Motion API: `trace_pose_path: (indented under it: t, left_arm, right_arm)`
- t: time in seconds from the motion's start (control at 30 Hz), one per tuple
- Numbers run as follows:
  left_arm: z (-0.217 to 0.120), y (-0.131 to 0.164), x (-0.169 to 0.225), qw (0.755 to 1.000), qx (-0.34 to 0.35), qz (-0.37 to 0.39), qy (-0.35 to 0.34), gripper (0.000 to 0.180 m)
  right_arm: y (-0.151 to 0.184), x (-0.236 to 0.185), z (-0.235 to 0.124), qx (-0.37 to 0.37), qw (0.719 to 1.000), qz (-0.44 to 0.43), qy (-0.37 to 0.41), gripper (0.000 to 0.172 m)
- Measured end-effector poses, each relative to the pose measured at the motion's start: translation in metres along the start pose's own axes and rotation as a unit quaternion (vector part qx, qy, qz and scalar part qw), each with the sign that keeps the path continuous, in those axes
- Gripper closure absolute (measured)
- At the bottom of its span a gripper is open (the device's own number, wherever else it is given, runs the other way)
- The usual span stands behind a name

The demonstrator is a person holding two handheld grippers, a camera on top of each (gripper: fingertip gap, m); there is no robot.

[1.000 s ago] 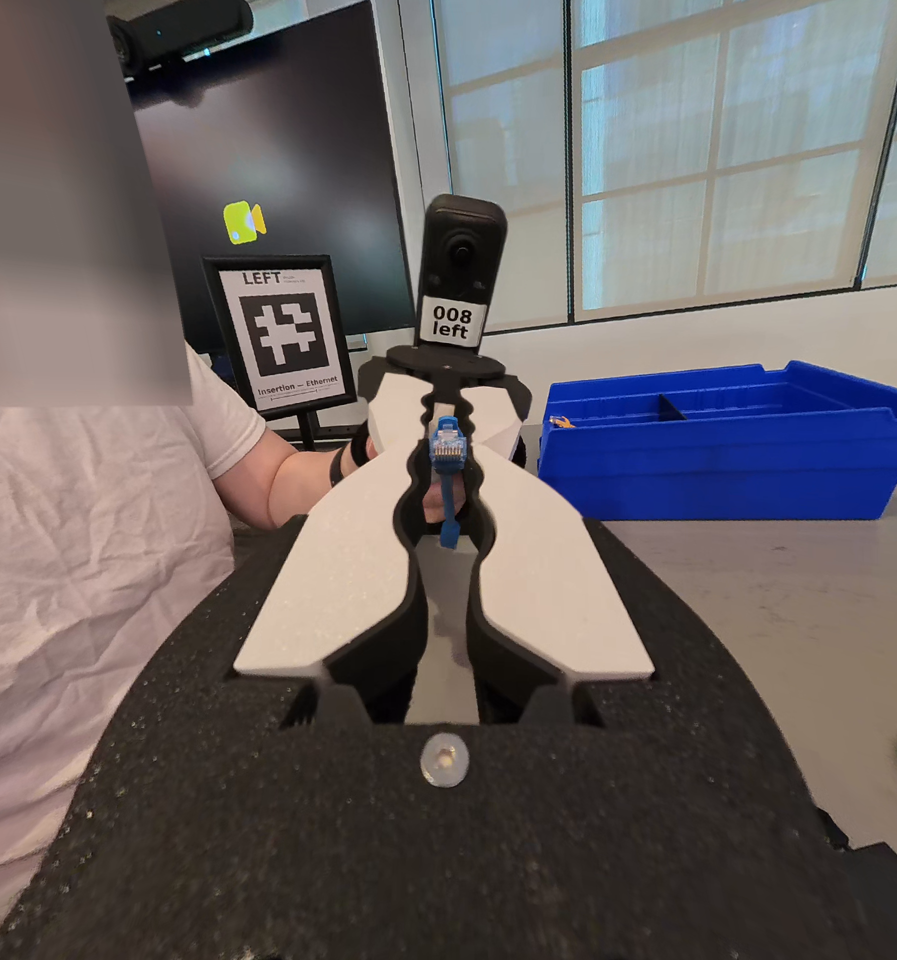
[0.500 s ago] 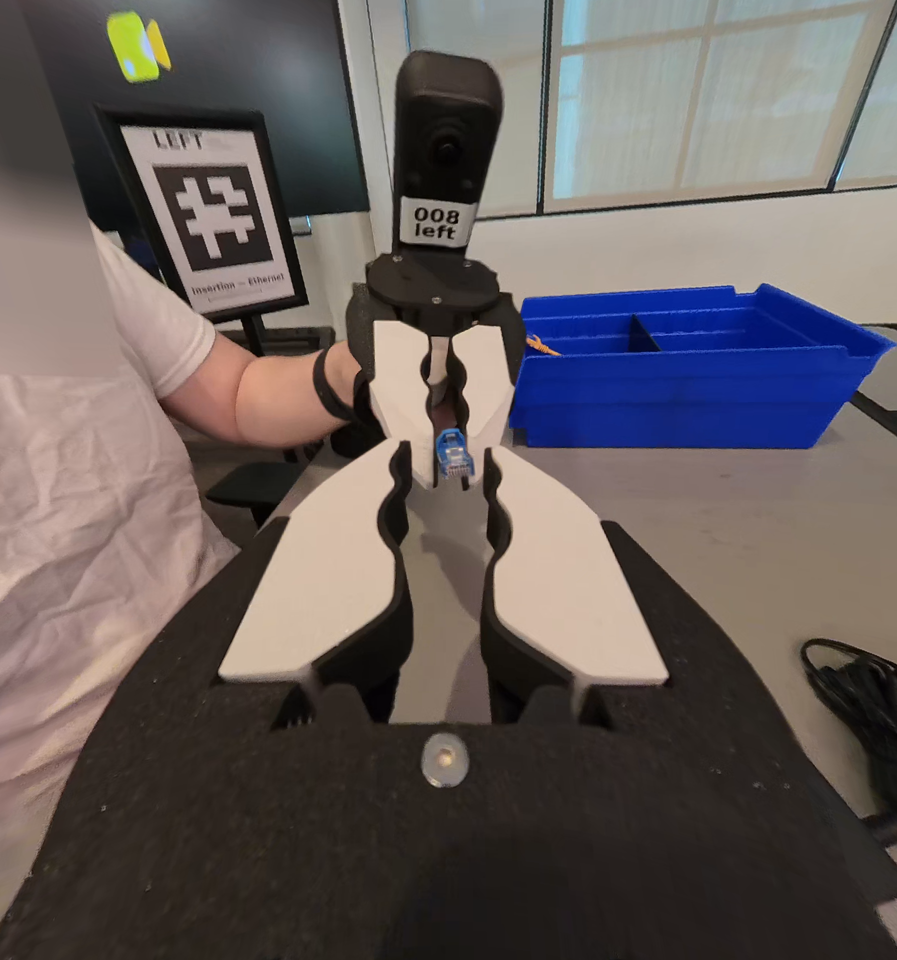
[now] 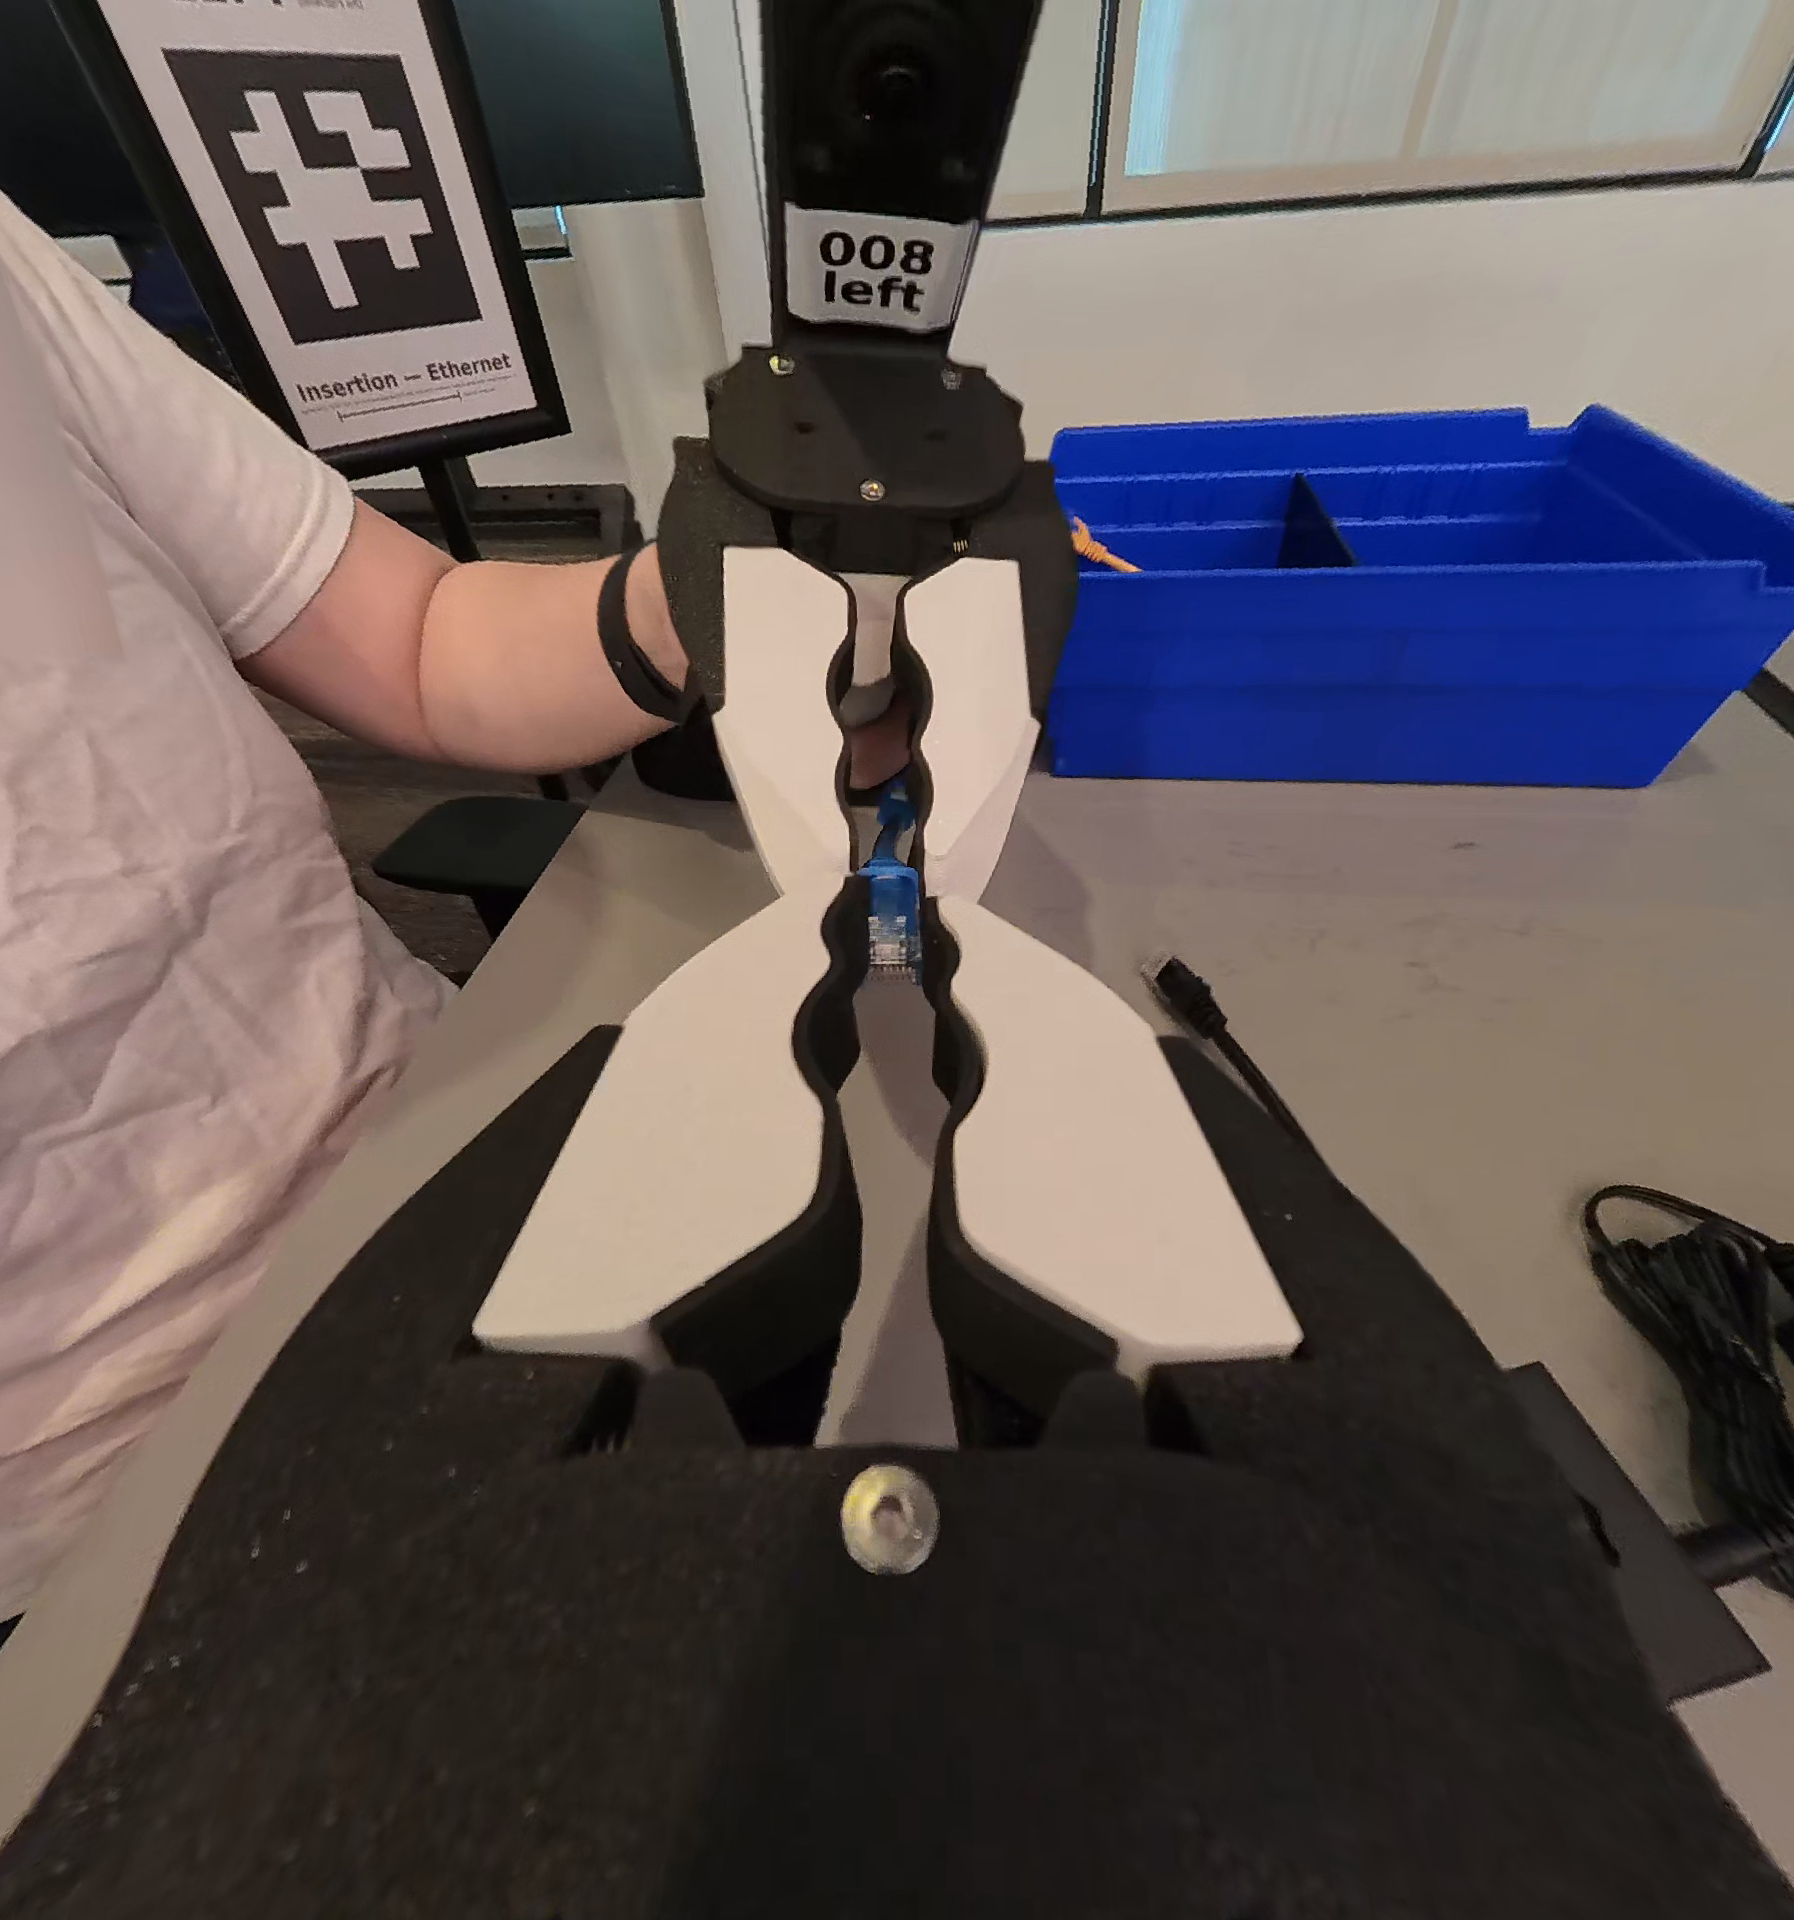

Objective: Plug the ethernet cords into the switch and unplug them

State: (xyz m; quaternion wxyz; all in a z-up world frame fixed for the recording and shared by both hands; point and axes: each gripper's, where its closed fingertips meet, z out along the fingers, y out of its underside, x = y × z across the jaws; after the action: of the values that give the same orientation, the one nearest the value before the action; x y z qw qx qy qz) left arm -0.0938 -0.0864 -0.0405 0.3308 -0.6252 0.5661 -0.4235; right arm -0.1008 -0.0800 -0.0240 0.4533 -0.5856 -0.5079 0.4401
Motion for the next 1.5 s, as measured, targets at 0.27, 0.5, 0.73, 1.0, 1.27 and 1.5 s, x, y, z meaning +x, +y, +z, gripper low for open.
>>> trace_pose_path:
  t: [0.27,0.5,0.73,1.0,1.27,1.5]
  left_arm:
    - [-0.015,-0.014,-0.007,0.997,0.059,-0.025,-0.038,0.145]
    - [-0.016,-0.027,-0.011,0.992,0.107,-0.027,-0.062,0.144]
    - [-0.03,-0.027,-0.024,0.987,0.106,-0.011,-0.122,0.146]
    - [-0.06,-0.056,-0.013,0.982,0.166,0.016,-0.085,0.145]
    - [-0.008,-0.032,-0.019,0.991,0.051,0.082,-0.098,0.14]
    - [0.001,-0.029,-0.014,0.996,0.075,0.02,-0.053,0.146]
  right_arm:
    - [-0.005,0.013,-0.011,0.043,0.998,0.01,0.038,0.163]
    - [-0.016,0.011,-0.009,0.088,0.996,0.019,0.023,0.163]
    - [-0.012,0.02,-0.012,0.088,0.994,0.017,0.056,0.163]
    - [-0.004,0.031,-0.008,0.048,0.994,-0.012,0.102,0.162]
    - [-0.012,0.017,-0.002,0.076,0.995,-0.021,0.067,0.162]
    - [-0.018,0.014,-0.008,0.116,0.992,-0.002,0.044,0.163]
